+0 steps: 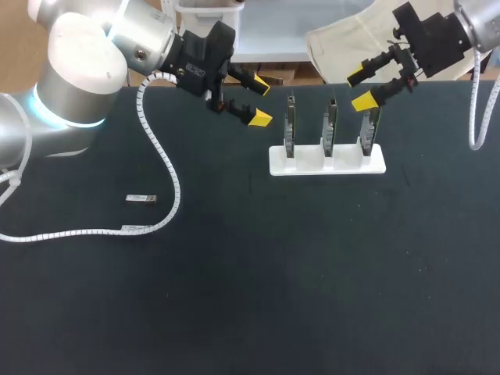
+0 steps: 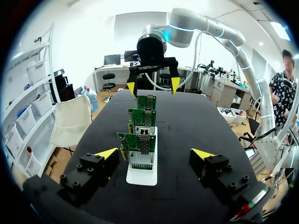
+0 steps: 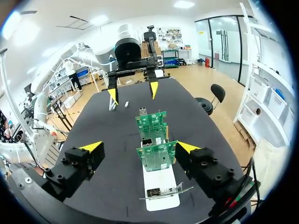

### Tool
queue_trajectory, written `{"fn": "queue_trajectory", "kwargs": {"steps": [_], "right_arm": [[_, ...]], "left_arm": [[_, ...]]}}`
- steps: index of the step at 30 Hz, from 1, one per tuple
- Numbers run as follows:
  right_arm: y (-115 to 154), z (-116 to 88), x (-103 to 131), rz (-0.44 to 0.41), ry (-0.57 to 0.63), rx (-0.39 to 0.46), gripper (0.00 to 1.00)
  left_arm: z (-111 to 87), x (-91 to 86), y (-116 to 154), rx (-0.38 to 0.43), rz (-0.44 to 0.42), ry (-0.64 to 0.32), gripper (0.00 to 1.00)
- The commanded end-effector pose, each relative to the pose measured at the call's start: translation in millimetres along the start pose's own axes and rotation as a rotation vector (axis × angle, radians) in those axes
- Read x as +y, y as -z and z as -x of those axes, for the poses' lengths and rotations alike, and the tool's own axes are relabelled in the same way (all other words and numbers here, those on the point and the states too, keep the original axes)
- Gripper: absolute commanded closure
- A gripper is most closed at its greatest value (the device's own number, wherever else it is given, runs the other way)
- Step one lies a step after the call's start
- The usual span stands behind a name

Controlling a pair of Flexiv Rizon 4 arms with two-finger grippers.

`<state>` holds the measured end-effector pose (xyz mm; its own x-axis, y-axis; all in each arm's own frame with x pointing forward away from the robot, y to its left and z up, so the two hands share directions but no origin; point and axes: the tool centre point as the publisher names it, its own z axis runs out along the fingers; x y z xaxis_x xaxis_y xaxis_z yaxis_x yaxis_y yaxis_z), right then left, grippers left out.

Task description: Pick up the optical module with the left hand, and insert it into the network port with the right hand.

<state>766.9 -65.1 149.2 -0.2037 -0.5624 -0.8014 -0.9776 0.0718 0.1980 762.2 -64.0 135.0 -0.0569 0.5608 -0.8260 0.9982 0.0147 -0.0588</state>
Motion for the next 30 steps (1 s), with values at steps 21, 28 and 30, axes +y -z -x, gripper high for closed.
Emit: {"fn": "queue_trajectory", "kwargs": {"steps": [21,28,30], "right_arm": [[0,0,2,-0.005,0.001,0.000,0.00],[0,0,2,-0.005,0.001,0.000,0.00],[0,0,2,-0.005,0.001,0.000,0.00]], "left_arm": [[-46.7,-57.6,123,0.282,0.063,-0.100,0.00],[-80.9,-92.4,153,0.403,0.060,-0.051,0.00],[-88.9,-104.4,155,0.421,0.049,-0.042,0.00]]}}
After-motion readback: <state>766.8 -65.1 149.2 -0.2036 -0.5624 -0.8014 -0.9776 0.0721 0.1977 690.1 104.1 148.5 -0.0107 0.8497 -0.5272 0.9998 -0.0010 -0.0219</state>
